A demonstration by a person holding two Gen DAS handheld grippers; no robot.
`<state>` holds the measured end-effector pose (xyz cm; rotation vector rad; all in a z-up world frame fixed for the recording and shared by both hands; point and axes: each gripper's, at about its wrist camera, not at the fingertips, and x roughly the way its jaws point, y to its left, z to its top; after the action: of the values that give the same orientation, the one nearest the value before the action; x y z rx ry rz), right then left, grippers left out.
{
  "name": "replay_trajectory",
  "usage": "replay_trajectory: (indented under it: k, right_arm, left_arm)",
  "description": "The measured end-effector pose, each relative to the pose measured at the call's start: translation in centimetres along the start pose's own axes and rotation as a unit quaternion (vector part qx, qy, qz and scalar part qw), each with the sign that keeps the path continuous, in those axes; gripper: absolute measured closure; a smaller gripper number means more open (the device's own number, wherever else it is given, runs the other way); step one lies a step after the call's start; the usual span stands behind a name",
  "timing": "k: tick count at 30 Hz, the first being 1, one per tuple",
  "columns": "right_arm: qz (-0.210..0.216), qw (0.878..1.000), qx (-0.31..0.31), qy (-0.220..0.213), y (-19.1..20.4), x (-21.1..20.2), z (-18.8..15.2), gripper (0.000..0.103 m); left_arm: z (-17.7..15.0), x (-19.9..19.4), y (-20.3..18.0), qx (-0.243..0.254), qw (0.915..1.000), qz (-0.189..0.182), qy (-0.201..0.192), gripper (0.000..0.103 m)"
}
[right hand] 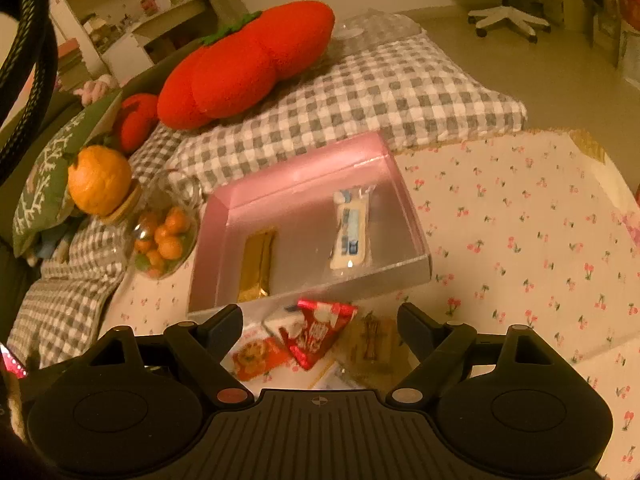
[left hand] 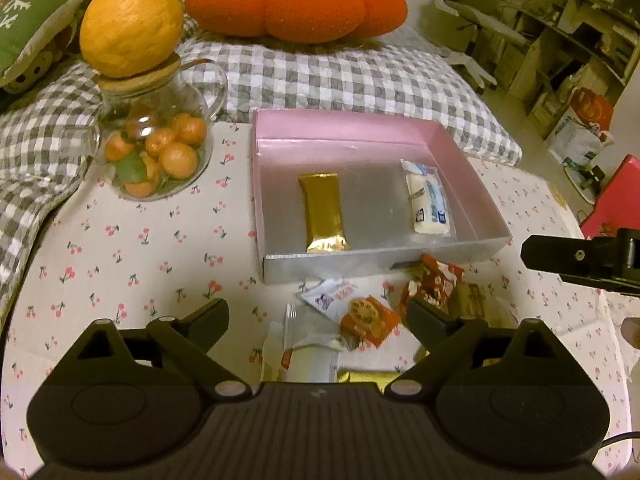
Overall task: Organize snacks
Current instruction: 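Move both tools back over the remaining snack pile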
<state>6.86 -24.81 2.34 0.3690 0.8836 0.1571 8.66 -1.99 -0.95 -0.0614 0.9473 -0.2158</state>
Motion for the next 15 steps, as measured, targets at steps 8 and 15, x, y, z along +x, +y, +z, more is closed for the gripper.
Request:
replay_trajectory:
  k: [8,15]
  right_arm:
    - [-0.002,1.0,-0.017,0.003,-0.1,-0.3,-2.2,0.016]
    - [-0.013,0.998,-0.058,0.01,-0.2,-0.4,-4.4,0.016]
  left_arm:
    - [-2.0,-0.7,0.3,0.016,0.9998,-0.005,-0.009,0.007]
    - [-3.4,-1.5,1.0,0.029,0.9994,-0.016,-0.014,0.006]
